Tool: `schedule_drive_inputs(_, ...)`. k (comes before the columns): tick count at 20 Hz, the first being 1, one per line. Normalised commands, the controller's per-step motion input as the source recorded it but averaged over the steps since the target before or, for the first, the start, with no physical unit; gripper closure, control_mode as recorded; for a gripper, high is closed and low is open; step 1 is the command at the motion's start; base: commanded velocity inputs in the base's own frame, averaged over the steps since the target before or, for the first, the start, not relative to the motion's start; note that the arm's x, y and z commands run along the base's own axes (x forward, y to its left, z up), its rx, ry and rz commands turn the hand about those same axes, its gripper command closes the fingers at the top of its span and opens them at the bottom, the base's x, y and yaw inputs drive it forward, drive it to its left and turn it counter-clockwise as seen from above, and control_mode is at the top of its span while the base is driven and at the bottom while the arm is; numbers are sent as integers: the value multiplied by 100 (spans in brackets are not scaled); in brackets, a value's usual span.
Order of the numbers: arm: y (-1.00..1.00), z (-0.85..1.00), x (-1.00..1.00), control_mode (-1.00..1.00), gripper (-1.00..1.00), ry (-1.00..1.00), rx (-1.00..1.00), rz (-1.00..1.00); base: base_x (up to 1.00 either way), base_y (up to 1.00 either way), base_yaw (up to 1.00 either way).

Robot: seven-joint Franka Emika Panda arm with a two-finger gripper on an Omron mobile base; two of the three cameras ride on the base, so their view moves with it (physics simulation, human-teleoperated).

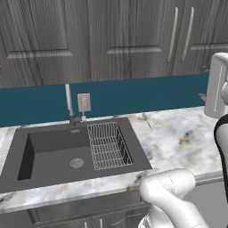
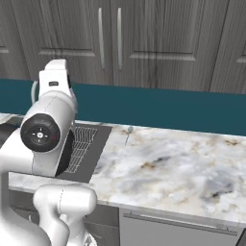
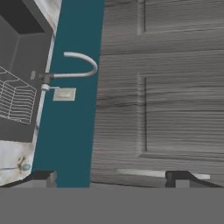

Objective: Close all open cabinet doors.

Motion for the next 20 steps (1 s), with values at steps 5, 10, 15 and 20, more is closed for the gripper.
schedule_drive_inputs(5,0,0,-11,-100,-100,0,3,8,0,0,0)
schedule_drive_inputs(10,0,-1,0,100,-100,0,0,1,4,0,0)
schedule_drive_inputs(15,0,0,0,100,-100,0,0,0,-12,0,0)
schedule_drive_inputs(20,0,0,0,100,-100,0,0,0,-69,-2,5)
